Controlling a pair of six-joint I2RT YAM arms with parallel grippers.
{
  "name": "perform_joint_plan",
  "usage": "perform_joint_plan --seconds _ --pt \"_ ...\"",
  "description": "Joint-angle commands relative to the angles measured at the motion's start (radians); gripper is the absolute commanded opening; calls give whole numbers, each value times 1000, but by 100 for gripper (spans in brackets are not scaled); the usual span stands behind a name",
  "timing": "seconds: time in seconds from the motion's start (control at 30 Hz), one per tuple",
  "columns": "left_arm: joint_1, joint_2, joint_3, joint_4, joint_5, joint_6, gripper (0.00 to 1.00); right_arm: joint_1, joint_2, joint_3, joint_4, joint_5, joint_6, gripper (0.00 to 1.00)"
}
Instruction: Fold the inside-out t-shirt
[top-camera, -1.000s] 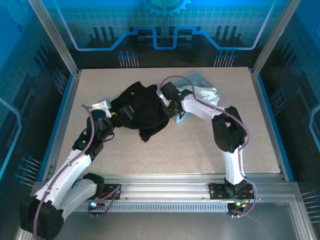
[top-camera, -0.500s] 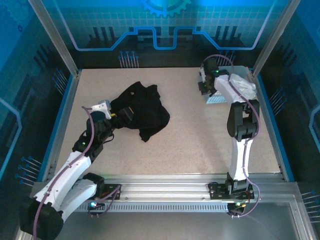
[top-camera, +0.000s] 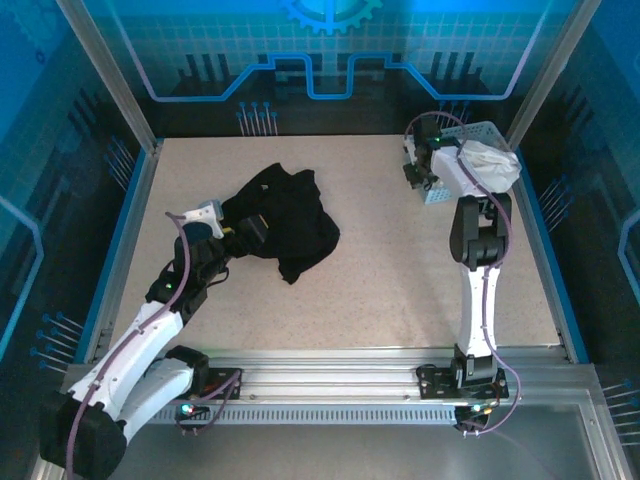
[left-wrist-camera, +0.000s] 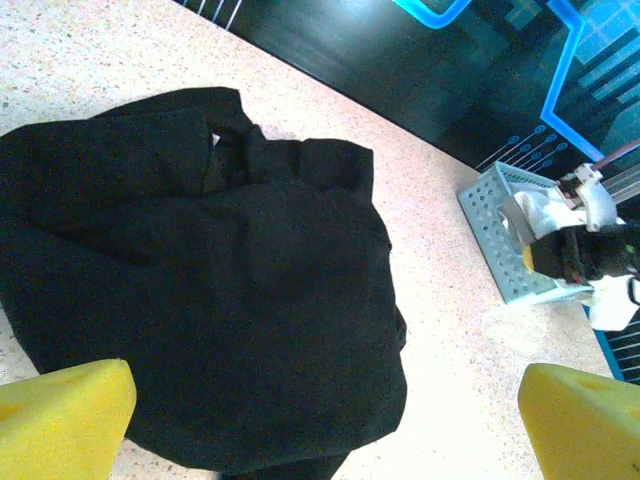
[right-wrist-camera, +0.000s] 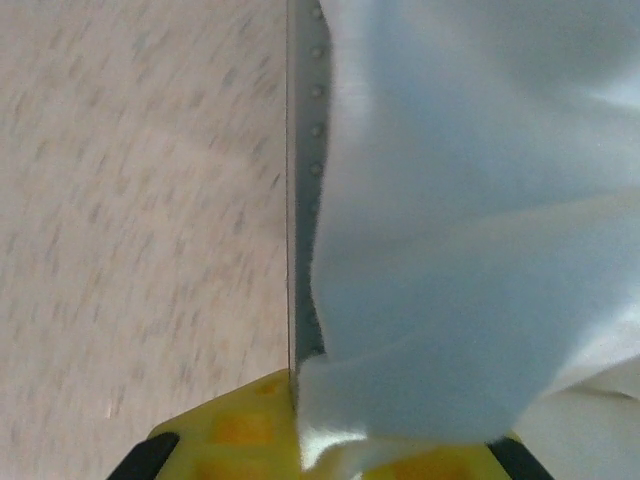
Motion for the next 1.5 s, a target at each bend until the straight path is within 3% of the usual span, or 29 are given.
perform_joint_plan --seconds 0.0,0.13,0.23,0.33,0.57,0.77,1.1,1.3,1.47 --pt "-7 21 14 24 19 29 99 59 -170 -152 12 -32 -254 14" --pt "-7 56 12 52 28 27 99 64 -211 -236 -115 107 -322 21" --pt "-9 91 19 65 50 23 99 21 -202 -196 -260 174 -198 31" --pt "-7 118 34 60 75 28 99 -14 -258 -243 -269 217 -109 44" --pt "-9 116 29 65 81 24 99 51 -368 -227 -91 -63 117 63" --pt "-10 80 19 47 62 31 99 122 -169 4 -78 -9 308 64" --pt "-12 51 20 23 54 39 99 95 161 369 -196 58 504 64" --pt "-12 45 12 28 49 42 99 54 249 442 -205 25 542 62" --pt "-12 48 12 32 50 42 99 12 249 439 -185 -19 542 51"
